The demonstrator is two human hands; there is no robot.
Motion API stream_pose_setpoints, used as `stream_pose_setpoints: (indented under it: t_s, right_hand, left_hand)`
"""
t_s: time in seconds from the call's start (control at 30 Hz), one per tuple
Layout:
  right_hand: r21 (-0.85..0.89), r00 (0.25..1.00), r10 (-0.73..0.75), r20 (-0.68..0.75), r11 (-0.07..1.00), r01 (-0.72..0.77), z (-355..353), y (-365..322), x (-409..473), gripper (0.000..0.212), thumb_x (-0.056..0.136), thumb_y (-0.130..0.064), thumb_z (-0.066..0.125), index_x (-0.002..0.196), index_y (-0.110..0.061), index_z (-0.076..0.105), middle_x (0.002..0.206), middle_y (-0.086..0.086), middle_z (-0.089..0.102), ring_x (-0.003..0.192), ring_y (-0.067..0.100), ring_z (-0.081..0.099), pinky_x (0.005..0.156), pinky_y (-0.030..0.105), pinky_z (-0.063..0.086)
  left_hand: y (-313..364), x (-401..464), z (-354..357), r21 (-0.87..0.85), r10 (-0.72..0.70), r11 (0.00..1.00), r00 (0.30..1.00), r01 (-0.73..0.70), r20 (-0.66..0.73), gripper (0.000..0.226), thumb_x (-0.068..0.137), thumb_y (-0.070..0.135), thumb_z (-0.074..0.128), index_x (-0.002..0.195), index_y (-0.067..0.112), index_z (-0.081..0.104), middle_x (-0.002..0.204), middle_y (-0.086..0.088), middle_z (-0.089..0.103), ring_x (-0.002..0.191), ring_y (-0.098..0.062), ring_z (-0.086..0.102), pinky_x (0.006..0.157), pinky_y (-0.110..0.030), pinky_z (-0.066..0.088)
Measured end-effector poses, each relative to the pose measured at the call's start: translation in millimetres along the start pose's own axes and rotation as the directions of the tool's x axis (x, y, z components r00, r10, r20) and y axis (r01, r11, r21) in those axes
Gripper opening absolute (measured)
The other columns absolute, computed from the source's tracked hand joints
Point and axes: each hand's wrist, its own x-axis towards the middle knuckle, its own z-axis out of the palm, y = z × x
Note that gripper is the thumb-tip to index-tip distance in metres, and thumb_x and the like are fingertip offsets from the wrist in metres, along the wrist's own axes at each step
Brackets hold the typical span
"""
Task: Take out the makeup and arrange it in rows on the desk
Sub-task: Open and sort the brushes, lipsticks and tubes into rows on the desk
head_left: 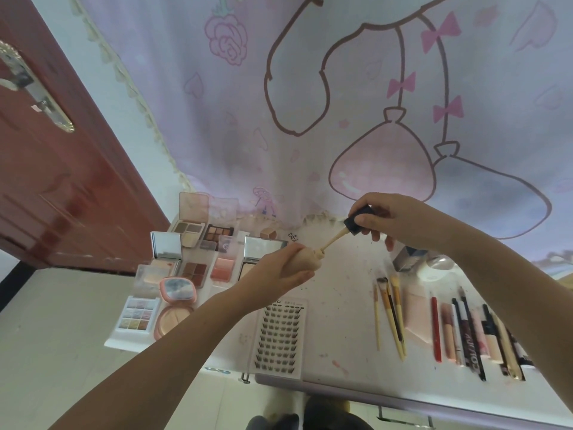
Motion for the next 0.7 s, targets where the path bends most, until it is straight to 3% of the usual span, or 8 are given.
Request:
stream_pose_setpoints:
  t_s: [0.13,0.27,0.33,0.43,0.53,0.6,0.7]
  right_hand:
    - [0.066,0.998,0.023,-0.067,0.998,-0.018,-7.3,4.3,-4.6,0.008,0.094,-0.02,0.053,0.099,-0.02,0.059,0.081,0.0,0.065,0.057,0.0,0.057,0.049,0.015,0.047]
    - [0.346,0.975,0.188,-0.116,0.928,-0.137,-0.7,25.0,-8.3,0.01,0.092,-0.016,0.056,0.101,-0.013,0.054,0.086,0.003,0.069,0.055,-0.001,0.058,0.048,0.015,0.046]
    - [0.573,0.963,0.269,-0.028,0.794,-0.205,12.1,42.9,-12.2,0.018,0.089,-0.013,0.06,0.105,-0.009,0.054,0.096,0.008,0.069,0.07,0.007,0.064,0.054,0.018,0.051]
    - [0.865,0.966,0.221,0.133,0.45,-0.222,41.8,71.9,-14.1,0.04,0.078,-0.014,0.064,0.116,-0.006,0.055,0.106,0.013,0.066,0.088,0.017,0.067,0.066,0.026,0.057]
    - [0.937,0.956,0.243,0.165,0.263,-0.229,73.0,90.0,-6.0,0.028,0.089,-0.006,0.052,0.116,-0.003,0.056,0.108,0.015,0.065,0.1,0.021,0.067,0.074,0.035,0.059]
    - [0.929,0.949,0.283,0.139,0.295,-0.224,90.9,100.1,5.9,0.021,0.095,-0.005,0.047,0.115,-0.004,0.054,0.112,0.015,0.063,0.107,0.024,0.064,0.08,0.039,0.058]
    - [0.798,0.929,0.368,-0.039,0.571,-0.193,114.2,115.8,30.8,0.019,0.096,-0.003,0.047,0.113,-0.01,0.047,0.111,0.004,0.061,0.112,0.025,0.058,0.091,0.038,0.05]
  left_hand:
    - [-6.9,0.2,2.4,0.024,-0.033,0.999,0.999,0.033,-0.012,0.036,0.09,0.037,0.059,0.121,0.024,0.047,0.091,0.016,0.055,0.082,-0.011,0.062,0.076,-0.031,0.056]
    - [-17.9,7.8,12.2,-0.064,-0.115,0.992,0.992,0.112,-0.058,0.031,0.089,0.037,0.061,0.115,0.026,0.048,0.094,0.008,0.062,0.082,-0.01,0.063,0.077,-0.03,0.055]
    - [-19.9,16.9,18.3,-0.138,-0.156,0.98,0.985,0.144,-0.08,0.026,0.088,0.033,0.063,0.11,0.025,0.052,0.091,0.006,0.063,0.079,-0.009,0.061,0.071,-0.024,0.053]
    - [-21.4,32.4,31.2,-0.18,-0.197,0.969,0.971,0.171,-0.133,0.026,0.086,0.026,0.066,0.109,0.027,0.056,0.097,0.006,0.061,0.086,-0.011,0.058,0.074,-0.018,0.046]
    - [-23.2,49.5,42.2,-0.094,-0.195,0.98,0.956,0.178,-0.22,0.035,0.083,0.026,0.069,0.117,0.021,0.059,0.105,0.002,0.056,0.092,-0.013,0.054,0.08,-0.018,0.04]
    - [-25.1,63.4,44.4,-0.035,-0.206,0.978,0.944,0.204,-0.259,0.04,0.083,0.028,0.069,0.119,0.017,0.059,0.108,0.001,0.055,0.092,-0.013,0.053,0.08,-0.019,0.039]
    - [-31.1,86.2,43.5,-0.026,-0.224,0.973,0.923,0.227,-0.314,0.039,0.082,0.027,0.07,0.117,0.015,0.059,0.109,0.0,0.058,0.09,-0.013,0.052,0.08,-0.022,0.041]
